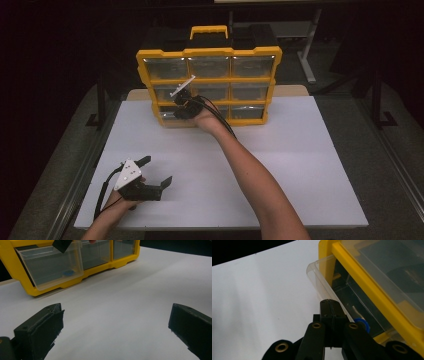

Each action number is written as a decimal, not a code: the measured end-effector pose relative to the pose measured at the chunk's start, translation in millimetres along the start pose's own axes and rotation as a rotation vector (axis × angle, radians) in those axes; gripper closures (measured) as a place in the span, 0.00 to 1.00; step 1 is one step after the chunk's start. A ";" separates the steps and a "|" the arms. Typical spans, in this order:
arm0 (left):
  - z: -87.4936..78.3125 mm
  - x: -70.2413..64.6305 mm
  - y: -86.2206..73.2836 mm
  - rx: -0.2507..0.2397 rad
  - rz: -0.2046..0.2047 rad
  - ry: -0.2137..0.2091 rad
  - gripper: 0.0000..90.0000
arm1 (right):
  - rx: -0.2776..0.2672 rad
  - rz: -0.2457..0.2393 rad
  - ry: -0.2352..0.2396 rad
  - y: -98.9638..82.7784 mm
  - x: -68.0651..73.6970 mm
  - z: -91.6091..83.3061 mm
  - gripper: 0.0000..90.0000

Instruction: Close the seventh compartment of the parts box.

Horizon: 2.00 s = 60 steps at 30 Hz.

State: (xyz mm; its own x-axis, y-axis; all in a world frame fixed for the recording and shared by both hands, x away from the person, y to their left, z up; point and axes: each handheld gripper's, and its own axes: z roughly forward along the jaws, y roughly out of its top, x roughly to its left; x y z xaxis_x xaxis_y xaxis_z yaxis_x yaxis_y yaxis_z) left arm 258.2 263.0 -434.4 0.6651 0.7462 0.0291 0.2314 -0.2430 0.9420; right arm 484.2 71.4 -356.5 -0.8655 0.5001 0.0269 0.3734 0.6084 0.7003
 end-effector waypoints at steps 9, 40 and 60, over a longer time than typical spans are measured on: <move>0.0 -0.1 0.0 -0.001 0.000 -0.001 0.00 | -0.008 0.013 -0.022 2.7 -5.2 2.0 0.99; -1.4 0.2 -0.6 0.003 0.000 0.010 0.00 | -0.014 0.030 -0.094 1.3 -13.0 5.6 0.99; 1.4 2.2 -0.1 0.005 -0.005 0.011 0.00 | -0.093 0.075 -0.054 -20.0 -13.7 -29.8 0.78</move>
State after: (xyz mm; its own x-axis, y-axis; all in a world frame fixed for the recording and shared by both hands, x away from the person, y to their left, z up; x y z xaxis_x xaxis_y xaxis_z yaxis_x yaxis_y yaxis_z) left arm 260.7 263.7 -435.0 0.6561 0.7542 0.0280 0.2386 -0.2426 0.9403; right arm 478.6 34.1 -349.5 -0.8158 0.5765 0.0452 0.4019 0.5090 0.7612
